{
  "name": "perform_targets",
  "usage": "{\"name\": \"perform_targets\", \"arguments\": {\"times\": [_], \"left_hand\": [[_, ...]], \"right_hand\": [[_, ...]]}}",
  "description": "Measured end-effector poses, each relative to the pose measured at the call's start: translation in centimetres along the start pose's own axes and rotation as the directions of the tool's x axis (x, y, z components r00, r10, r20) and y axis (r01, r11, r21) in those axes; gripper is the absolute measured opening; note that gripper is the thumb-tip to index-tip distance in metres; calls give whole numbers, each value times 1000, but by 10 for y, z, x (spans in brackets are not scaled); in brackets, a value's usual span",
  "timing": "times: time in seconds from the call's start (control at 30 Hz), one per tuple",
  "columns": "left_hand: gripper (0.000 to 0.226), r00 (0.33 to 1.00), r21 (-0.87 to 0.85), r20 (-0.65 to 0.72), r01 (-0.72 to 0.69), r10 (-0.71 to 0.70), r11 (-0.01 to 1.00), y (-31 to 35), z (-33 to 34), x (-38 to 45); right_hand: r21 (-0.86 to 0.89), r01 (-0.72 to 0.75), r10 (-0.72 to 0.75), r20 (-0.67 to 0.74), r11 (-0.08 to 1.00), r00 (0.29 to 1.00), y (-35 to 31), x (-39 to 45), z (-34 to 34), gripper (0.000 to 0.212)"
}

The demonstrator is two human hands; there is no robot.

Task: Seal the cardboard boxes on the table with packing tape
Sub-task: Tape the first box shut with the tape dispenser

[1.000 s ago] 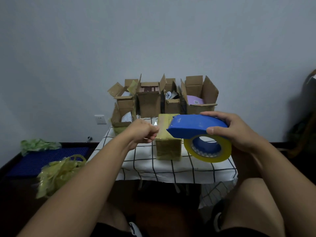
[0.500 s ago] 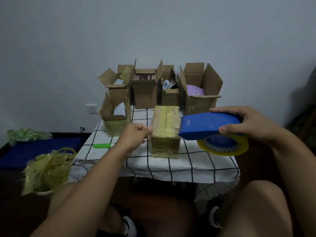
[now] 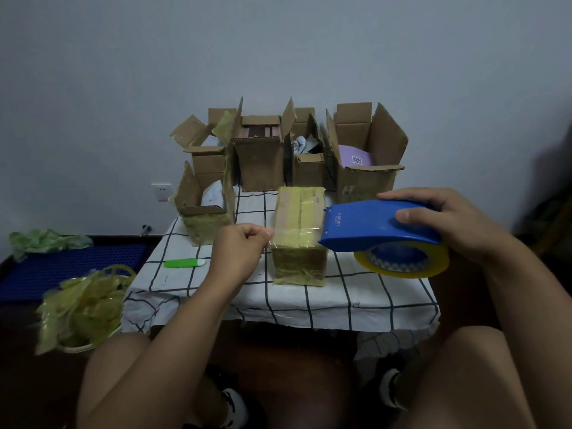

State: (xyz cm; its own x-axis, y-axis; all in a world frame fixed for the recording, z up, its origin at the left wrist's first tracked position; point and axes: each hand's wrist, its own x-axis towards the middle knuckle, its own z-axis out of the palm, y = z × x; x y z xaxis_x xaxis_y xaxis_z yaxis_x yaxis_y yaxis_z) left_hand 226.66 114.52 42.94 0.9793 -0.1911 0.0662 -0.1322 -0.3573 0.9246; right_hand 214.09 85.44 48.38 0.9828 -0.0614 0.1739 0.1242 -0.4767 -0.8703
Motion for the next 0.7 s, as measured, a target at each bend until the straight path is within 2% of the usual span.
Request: {"name": "perform_targets", "arguments": {"times": [0.1,0.27,0.53,0.7], "left_hand": [[13,997,-97,1,75,-75,992,-3,3,0],[25,997,-78,-6,81,-82,994,-7,7,-1],[20,997,-3,-63,39,-39,999,-11,16,0],[13,995,4,-84,61,-61,998,-12,17,0]], "right_hand": [[-31,-16,15,-31,999,999,2,2,4,37],[-76,-37,33,-54,996,998,7,5,4,21],[-117,-58,52,-55,991,997,4,10,4,25],[-127,-65,60,-50,990,997,2,10,2,25]]}}
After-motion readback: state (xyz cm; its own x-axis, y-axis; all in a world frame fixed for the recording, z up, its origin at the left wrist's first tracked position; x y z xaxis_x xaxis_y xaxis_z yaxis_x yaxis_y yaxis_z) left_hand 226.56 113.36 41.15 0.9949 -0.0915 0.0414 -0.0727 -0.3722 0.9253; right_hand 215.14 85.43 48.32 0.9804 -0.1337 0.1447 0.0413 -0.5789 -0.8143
